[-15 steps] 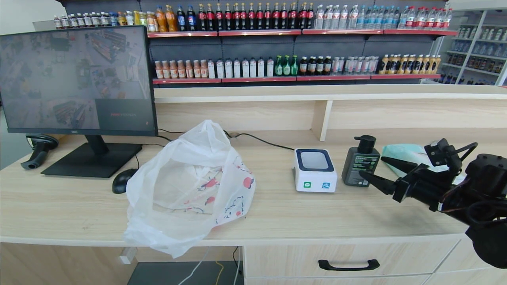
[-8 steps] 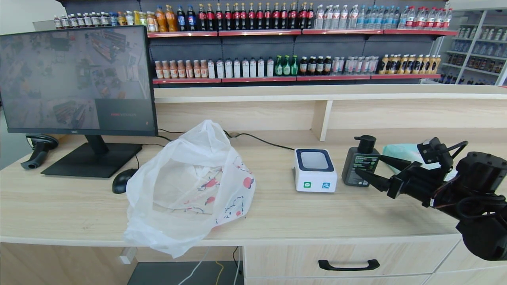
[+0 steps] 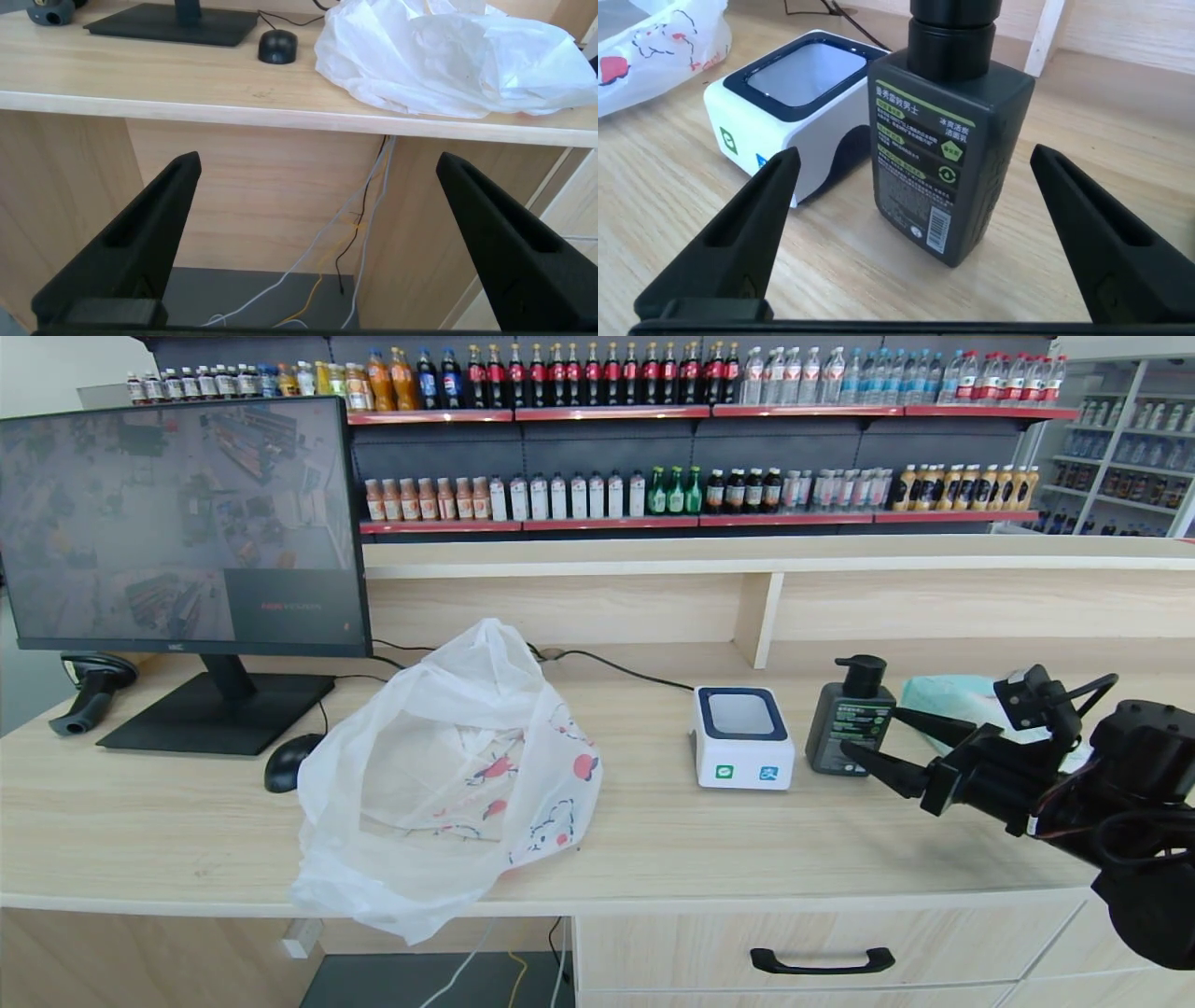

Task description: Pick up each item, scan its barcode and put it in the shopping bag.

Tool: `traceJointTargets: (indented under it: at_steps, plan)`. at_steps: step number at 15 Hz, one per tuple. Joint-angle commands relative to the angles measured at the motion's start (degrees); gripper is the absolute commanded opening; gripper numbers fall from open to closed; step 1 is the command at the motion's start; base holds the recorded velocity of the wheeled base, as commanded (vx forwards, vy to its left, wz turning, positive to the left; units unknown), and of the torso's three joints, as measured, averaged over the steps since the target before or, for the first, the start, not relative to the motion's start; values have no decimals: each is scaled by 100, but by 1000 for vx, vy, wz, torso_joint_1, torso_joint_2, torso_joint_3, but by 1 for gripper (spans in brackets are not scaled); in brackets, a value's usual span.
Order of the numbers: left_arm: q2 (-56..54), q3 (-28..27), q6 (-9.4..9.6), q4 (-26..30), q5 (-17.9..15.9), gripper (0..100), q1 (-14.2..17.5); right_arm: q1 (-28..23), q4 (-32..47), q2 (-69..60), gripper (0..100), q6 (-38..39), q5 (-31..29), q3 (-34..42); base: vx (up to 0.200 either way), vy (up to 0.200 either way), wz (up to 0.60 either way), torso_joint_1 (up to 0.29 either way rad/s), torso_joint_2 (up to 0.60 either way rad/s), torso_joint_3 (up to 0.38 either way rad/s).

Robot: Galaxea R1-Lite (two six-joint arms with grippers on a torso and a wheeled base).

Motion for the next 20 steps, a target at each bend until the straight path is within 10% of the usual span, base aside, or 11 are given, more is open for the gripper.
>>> traceJointTargets:
  at_steps: [1, 20]
  plan:
    - [-2, 0, -4, -4, 0, 100, 0, 115, 1, -144, 100, 14, 3, 118, 0, 0, 0, 0, 0, 0]
    - [-2, 0, 4, -4, 0, 100, 0, 45, -8, 260, 100, 14, -6, -480, 0, 0, 0, 0, 0, 0]
